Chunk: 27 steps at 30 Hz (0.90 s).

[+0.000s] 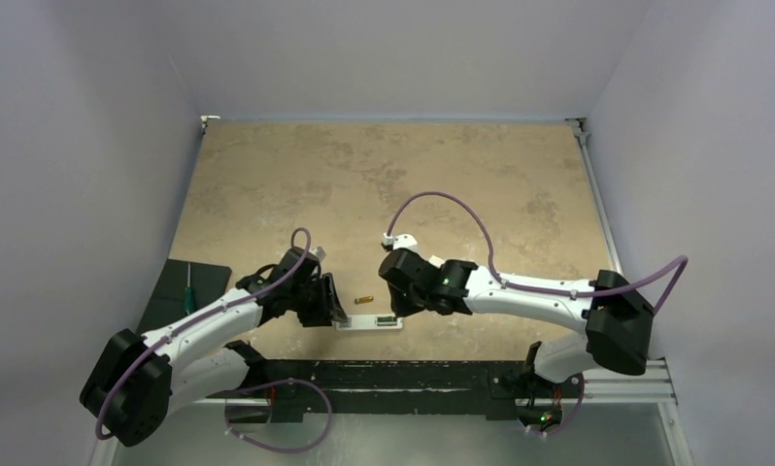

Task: Load the batteries into the remote control
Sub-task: Load the battery into the remote control, then adjust the remote control at the center of the board.

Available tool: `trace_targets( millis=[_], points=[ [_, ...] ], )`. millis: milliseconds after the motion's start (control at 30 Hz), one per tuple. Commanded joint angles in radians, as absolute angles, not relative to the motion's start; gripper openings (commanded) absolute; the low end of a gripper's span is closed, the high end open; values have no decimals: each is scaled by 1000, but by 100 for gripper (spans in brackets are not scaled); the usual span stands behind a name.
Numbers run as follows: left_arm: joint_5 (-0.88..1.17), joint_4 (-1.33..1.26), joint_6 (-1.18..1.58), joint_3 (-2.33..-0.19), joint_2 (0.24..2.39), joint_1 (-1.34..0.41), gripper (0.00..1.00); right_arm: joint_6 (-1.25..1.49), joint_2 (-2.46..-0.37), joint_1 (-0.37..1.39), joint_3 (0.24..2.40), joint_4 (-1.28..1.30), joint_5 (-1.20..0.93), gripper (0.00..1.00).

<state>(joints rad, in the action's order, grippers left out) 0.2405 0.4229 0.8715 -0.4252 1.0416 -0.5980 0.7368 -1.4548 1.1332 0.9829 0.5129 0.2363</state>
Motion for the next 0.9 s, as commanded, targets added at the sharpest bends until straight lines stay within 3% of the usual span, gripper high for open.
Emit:
trace_targets(
  millis=[0,100,333,867],
  points=[
    [172,502,842,-544,1044,-603,43,704,-1391,1133,894,451,141,12],
    [122,536,817,-604,1067,-604,45,703,-1360,1133,837,425,105,0],
    [151,491,797,-659,1151,-606,44,708,-1322,1134,732,329,2,0],
    [204,338,760,-615,1289,-643,23,750,-1408,1134,690,181,-28,0]
  ],
)
